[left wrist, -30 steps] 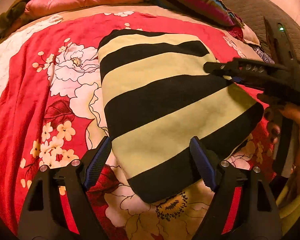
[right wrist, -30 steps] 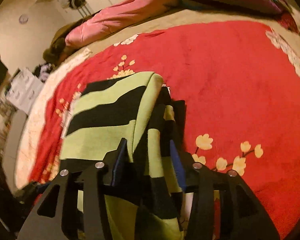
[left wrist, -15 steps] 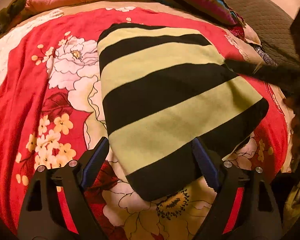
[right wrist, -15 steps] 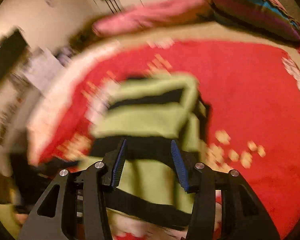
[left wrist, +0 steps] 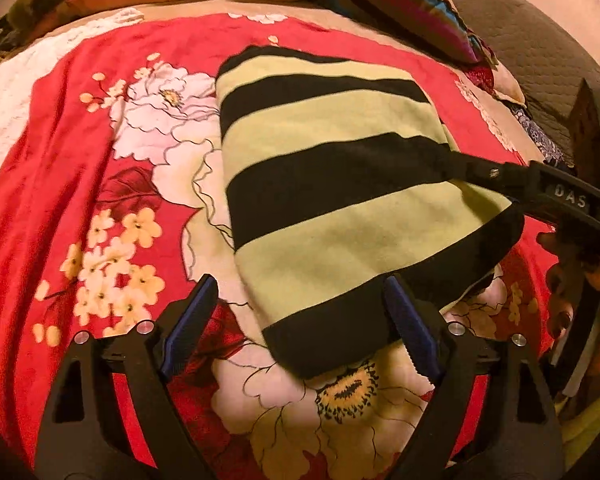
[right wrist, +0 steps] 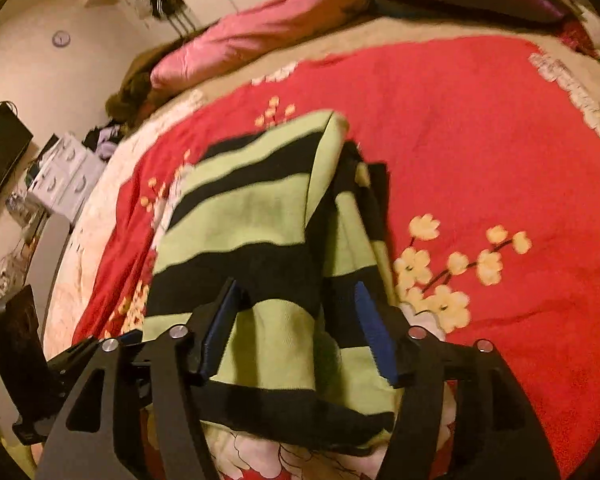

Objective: Fold small clothes

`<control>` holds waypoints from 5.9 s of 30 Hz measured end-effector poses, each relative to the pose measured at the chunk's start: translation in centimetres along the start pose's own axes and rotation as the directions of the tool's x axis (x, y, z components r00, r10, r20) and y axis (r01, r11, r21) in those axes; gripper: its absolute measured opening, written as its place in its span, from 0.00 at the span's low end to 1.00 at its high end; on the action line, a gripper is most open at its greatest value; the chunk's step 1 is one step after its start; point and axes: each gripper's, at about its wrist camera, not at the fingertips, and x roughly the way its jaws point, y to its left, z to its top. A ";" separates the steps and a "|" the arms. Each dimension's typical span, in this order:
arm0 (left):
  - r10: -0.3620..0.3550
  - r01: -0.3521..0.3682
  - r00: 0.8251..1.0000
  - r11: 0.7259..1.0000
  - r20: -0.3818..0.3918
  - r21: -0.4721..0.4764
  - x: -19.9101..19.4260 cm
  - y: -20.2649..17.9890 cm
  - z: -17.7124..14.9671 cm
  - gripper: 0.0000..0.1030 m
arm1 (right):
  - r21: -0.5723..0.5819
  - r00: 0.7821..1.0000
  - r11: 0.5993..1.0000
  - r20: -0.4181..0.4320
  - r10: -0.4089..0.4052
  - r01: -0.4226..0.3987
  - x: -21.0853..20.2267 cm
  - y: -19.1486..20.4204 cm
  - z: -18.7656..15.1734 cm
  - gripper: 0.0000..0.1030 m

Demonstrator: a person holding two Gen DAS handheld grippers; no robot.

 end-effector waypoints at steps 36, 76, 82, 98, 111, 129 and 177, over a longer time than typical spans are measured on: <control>0.075 -0.083 0.969 0.996 0.237 0.026 -13.4 -0.5 -2.4 0.91 | -0.029 0.925 0.992 0.366 -0.105 0.124 -15.7 5.5 -7.8 0.96; 0.101 -0.098 0.989 0.995 0.110 -0.029 -11.9 -0.6 -7.4 0.91 | -0.080 0.956 0.963 0.171 -0.239 0.256 -13.6 6.1 -13.7 0.96; 0.103 -0.100 0.988 0.994 0.111 -0.030 -12.0 -0.6 -7.4 0.91 | -0.080 0.956 0.963 0.170 -0.241 0.257 -13.6 6.2 -13.7 0.96; 0.115 -0.111 0.988 0.993 0.107 -0.042 -12.1 -0.5 -7.5 0.91 | -0.086 0.956 0.962 0.168 -0.241 0.258 -13.4 6.1 -13.7 0.96; 0.131 -0.127 0.986 0.991 0.099 -0.047 -12.1 -0.3 -7.4 0.91 | -0.086 0.956 0.962 0.168 -0.242 0.258 -13.4 6.2 -13.7 0.96; 0.158 -0.155 0.982 0.987 0.107 -0.036 -12.4 -0.5 -7.3 0.91 | -0.088 0.956 0.962 0.166 -0.243 0.259 -13.4 6.1 -13.7 0.96; 0.222 -0.218 0.971 0.975 0.088 -0.048 -12.1 1.6 -6.5 0.91 | -0.097 0.959 0.960 0.135 -0.247 0.261 -12.3 4.6 -12.6 0.96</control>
